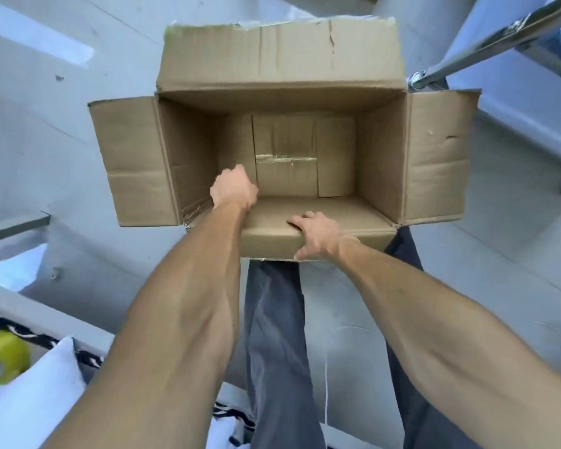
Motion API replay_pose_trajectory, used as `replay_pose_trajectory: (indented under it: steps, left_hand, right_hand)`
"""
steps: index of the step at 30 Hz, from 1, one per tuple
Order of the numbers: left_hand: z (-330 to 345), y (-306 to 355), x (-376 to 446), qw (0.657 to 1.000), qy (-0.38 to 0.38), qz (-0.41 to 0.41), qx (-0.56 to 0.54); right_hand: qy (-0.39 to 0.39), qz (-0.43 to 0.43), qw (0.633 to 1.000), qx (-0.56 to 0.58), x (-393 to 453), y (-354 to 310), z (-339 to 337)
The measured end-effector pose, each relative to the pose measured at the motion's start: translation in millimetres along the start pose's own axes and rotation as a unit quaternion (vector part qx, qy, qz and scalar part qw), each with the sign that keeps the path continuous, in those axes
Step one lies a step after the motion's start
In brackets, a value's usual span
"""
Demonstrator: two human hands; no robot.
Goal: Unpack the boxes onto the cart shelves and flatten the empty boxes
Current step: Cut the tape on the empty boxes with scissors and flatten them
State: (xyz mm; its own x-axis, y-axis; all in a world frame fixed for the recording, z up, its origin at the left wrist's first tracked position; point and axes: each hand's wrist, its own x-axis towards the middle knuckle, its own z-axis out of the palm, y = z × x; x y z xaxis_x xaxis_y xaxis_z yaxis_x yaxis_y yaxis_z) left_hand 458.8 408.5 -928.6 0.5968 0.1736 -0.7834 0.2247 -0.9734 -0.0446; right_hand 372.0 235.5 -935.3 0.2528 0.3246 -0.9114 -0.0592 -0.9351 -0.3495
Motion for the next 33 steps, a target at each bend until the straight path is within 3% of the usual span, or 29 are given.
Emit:
replay_pose_trajectory:
  steps: [6,10,15,18,21,27,30,33]
  left_hand:
    - [-8,-57,-10,0.999,-0.016,0.025,0.037]
    - [-48,-90,-10,0.992,0.033,0.098,0.066]
    - [-109,-149,-8,0.989,0.018,0.119,0.082]
    - [-139,-170,-8,0.997,0.069,0.021,0.024]
    - [-174,-164,0,0.975,0.152,-0.133,-0.095]
    - [-261,-144,33,0.91,0.222,-0.288,-0.202]
    - [-286,-132,48,0.854,0.238,-0.372,-0.274]
    - [-294,-130,63,0.766,0.235,-0.438,-0.407]
  right_hand:
    - [0.216,0.034,0.97,-0.102,-10,-40,-11]
    - [0.281,-0.001,0.955,-0.097,-16,-78,-54]
    - [0.335,-0.031,0.936,-0.105,-7,-142,-100]
    - [0.37,-0.052,0.915,-0.149,4,-178,-133]
    - [0.418,-0.076,0.893,-0.149,11,-203,-176]
    - [0.479,0.023,0.877,0.03,19,-207,-256]
    - [0.453,0.124,0.872,0.14,32,-190,-274]
    - [0.399,0.202,0.852,0.273,51,-186,-290]
